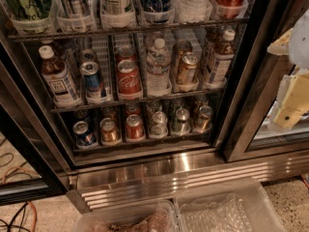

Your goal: Pick water bottle from middle shelf of fridge

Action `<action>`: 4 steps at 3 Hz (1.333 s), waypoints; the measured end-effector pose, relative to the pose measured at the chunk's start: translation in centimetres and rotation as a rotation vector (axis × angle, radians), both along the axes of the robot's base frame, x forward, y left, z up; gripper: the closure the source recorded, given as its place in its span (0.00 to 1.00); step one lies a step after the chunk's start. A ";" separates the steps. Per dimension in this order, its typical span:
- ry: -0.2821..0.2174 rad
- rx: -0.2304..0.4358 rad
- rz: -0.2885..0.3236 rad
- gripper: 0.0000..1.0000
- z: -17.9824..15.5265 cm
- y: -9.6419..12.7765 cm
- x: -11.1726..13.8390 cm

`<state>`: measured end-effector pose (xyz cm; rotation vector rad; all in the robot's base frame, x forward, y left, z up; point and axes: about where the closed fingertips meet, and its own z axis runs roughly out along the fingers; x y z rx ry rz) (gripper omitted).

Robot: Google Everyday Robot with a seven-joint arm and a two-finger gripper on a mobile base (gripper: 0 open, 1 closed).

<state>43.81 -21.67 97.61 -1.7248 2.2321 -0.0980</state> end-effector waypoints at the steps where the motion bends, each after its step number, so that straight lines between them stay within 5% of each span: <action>1: -0.004 0.012 -0.004 0.00 -0.2 0.2 0.2; 2: -0.016 0.095 0.002 0.00 -1.4 2.0 1.5; 4: 0.000 0.293 0.071 0.00 -6.9 9.5 5.1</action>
Offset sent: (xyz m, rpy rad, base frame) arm 0.0374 0.0496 -0.0384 0.2497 -0.0244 0.0132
